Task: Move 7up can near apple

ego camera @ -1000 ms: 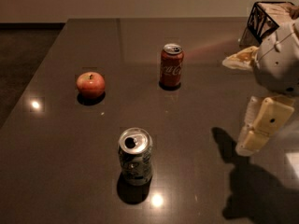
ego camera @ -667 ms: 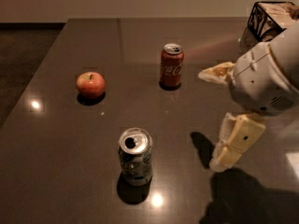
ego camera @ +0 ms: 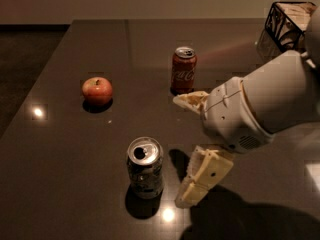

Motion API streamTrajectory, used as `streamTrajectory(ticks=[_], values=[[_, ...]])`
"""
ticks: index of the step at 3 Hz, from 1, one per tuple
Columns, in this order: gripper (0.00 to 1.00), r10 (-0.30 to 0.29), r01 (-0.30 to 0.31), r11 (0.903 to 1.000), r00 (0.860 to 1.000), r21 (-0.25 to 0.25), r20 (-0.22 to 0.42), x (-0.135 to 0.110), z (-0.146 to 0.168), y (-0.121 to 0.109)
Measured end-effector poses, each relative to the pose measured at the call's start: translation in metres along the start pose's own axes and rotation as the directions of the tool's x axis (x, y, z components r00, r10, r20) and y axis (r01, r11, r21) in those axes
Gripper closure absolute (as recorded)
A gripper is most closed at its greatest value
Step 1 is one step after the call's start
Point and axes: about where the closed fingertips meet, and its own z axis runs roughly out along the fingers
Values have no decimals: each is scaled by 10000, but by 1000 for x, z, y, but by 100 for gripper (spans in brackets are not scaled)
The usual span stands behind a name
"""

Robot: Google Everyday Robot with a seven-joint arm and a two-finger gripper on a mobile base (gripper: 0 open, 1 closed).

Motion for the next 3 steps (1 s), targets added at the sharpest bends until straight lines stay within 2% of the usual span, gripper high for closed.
streamTrajectory(ticks=[2, 3], values=[[0, 371, -352, 9989, 9971, -306, 661, -18, 35, 14], [14, 456, -411, 9977, 9952, -537, 864, -26, 43, 19]])
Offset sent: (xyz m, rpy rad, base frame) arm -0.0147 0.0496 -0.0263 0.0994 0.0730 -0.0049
